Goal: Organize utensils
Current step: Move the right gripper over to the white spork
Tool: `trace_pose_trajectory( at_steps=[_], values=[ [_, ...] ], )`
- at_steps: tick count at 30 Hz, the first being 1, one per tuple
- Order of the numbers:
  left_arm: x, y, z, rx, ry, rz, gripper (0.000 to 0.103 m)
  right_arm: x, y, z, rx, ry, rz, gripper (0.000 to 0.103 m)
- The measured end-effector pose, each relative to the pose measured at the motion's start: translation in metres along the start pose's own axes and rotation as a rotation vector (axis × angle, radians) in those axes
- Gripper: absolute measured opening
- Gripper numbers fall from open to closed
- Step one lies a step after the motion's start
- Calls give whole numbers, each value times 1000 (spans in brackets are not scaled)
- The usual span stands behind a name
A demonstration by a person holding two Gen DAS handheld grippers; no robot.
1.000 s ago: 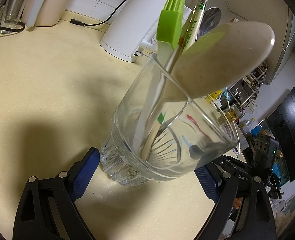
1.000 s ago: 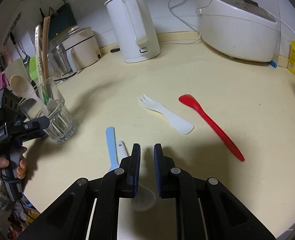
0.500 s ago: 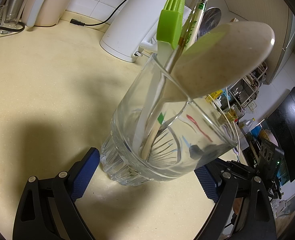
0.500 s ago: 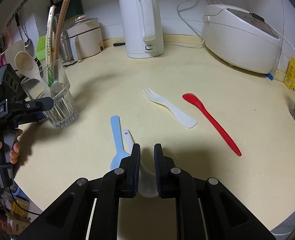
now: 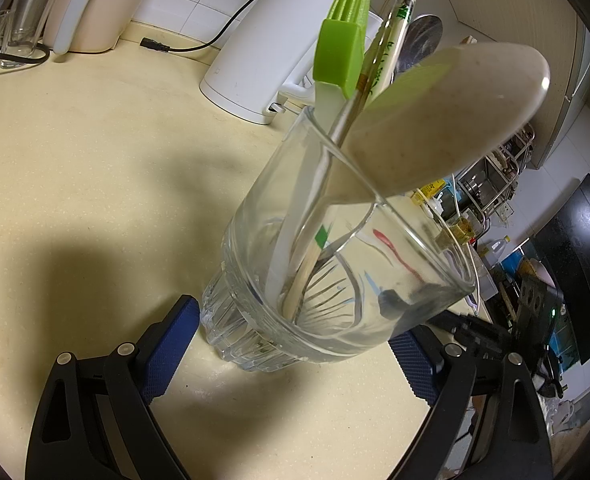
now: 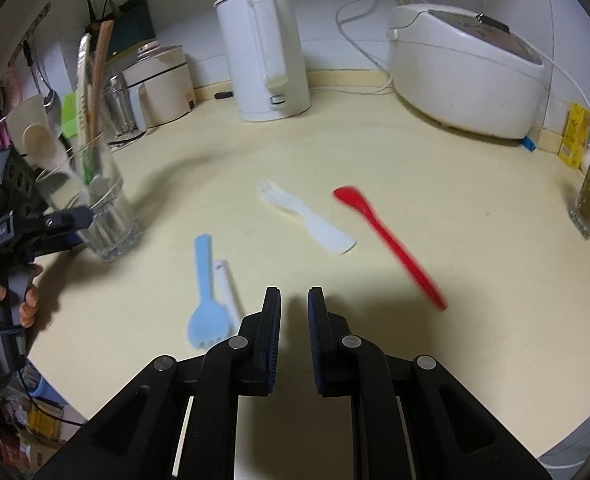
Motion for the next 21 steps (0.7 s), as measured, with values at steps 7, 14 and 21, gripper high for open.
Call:
trace_pose_trajectory(
  at_steps=[7, 14, 21],
  values=[
    [0, 0, 0, 0, 0, 0, 94, 5, 24, 48, 70, -25, 8, 14],
    [0, 0, 0, 0, 0, 0, 94, 28, 31, 70, 74, -20, -63, 14],
    [0, 0, 0, 0, 0, 0, 94, 56, 56, 22, -58, 74, -76, 17]
  ],
)
Point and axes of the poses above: each gripper's, at about its wrist camera, not at the fingertips, and x roughly the way its jaws point, z to its right, y to its top, the point moved 9 cm from there along x, roughly the way its jaws point, and after that the axes turned 10 degrees about -x, right-handed, at the moved point
